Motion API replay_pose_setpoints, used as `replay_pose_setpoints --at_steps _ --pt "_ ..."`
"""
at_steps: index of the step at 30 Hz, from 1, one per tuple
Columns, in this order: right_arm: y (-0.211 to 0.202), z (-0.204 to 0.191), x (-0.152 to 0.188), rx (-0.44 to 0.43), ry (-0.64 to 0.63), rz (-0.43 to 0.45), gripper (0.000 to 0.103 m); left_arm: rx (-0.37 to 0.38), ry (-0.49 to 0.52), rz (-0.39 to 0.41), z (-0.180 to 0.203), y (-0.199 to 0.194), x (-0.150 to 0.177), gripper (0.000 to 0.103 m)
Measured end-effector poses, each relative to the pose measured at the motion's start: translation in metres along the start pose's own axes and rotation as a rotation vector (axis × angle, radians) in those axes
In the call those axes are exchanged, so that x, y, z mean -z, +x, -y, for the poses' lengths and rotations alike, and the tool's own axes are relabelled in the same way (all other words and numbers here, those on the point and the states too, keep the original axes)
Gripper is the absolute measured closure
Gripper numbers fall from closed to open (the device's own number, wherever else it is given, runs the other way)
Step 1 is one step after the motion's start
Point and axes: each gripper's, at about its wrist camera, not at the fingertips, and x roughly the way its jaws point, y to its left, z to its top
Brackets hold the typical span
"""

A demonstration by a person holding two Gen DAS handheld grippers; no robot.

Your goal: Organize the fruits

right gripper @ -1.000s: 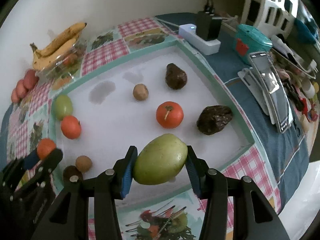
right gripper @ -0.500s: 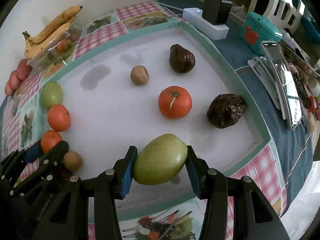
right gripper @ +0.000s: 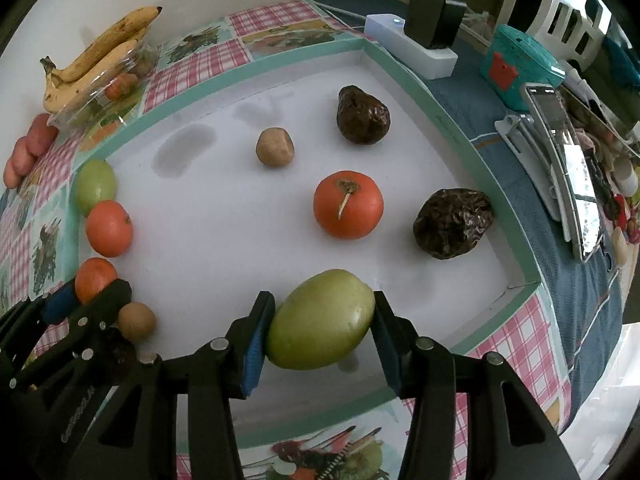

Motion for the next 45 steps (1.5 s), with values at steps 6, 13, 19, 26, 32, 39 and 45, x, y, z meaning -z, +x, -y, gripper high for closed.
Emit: replay_pose_setpoints --at_steps 6,13,19,26,32,39,45 --pt "0.000 0.001 0.000 0.001 -0.002 0.005 0.053 -0.003 0.002 0.017 0.001 -0.016 0.002 0.063" --pt "-0.005 -0.003 -0.005 0.007 -0.021 0.037 0.053 0.008 -0.048 0.060 -0.016 -0.045 0.009 0.053" --pt "-0.013 -0.008 -0.001 0.021 -0.037 0.072 0.043 -0.151 -0.180 0.115 -0.062 -0.069 0.028 0.017" --pt "-0.032 -0.018 0.010 0.024 -0.038 0.148 0.014 -0.280 -0.322 0.126 -0.111 -0.091 0.067 0.002" --pt "-0.053 -0.035 0.022 -0.007 -0.051 0.219 0.011 -0.385 -0.354 0.135 -0.121 -0.117 0.088 0.001" --pt "-0.078 -0.067 0.047 -0.087 -0.139 0.235 0.011 -0.483 -0.358 0.090 -0.120 -0.133 0.111 0.001" --pt "-0.097 -0.086 0.068 -0.067 -0.235 0.255 0.011 -0.464 -0.411 0.070 -0.126 -0.145 0.129 0.001"
